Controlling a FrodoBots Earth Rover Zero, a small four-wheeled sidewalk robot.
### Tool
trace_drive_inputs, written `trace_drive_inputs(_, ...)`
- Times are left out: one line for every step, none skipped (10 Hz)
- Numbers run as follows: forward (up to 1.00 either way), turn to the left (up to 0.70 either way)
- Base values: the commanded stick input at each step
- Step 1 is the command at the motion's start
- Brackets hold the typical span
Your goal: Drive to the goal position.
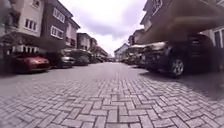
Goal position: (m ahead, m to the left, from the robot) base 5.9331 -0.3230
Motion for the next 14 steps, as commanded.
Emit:
trace_drive_inputs(0.70,0.00)
trace_drive_inputs(0.70,0.00)
trace_drive_inputs(0.70,0.00)
trace_drive_inputs(0.70,0.00)
trace_drive_inputs(0.70,0.00)
trace_drive_inputs(0.70,0.00)
trace_drive_inputs(0.70,0.00)
trace_drive_inputs(0.70,0.00)
trace_drive_inputs(0.70,0.00)
trace_drive_inputs(0.70,0.00)
trace_drive_inputs(0.70,0.00)
trace_drive_inputs(0.70,0.00)
trace_drive_inputs(0.70,0.00)
trace_drive_inputs(0.70,0.00)
